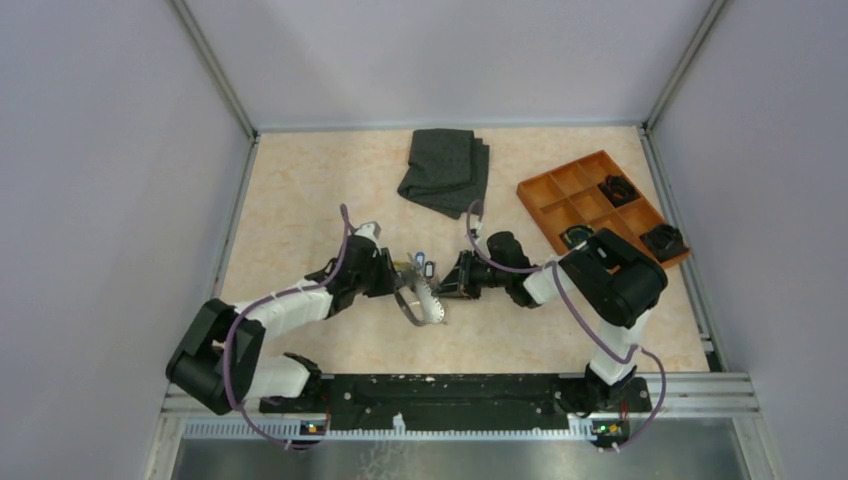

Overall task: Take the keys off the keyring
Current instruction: Pick up the keyring from the center of the board.

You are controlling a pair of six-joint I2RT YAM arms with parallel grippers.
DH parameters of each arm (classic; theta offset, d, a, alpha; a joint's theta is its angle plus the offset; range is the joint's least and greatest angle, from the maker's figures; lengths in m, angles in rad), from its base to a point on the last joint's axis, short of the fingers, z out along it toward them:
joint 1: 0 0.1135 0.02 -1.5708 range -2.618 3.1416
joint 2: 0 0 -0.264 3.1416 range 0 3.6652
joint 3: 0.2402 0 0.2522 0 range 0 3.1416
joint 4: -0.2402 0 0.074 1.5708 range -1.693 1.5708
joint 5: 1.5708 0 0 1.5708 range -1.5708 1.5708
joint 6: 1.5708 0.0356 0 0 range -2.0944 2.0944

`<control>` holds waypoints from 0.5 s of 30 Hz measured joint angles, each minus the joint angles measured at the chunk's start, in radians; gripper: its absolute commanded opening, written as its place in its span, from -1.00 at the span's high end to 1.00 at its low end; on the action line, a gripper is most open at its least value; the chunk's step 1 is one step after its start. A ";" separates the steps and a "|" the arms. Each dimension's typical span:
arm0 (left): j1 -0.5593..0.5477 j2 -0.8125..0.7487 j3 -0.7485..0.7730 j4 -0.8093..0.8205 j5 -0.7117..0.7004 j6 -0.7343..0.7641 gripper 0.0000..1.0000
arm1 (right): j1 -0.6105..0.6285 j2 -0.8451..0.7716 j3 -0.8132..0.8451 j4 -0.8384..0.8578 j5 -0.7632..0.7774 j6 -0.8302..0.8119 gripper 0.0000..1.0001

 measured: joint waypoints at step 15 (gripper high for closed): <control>0.232 -0.241 -0.101 -0.088 0.270 -0.019 -0.17 | -0.006 0.058 -0.031 0.232 -0.032 0.183 1.00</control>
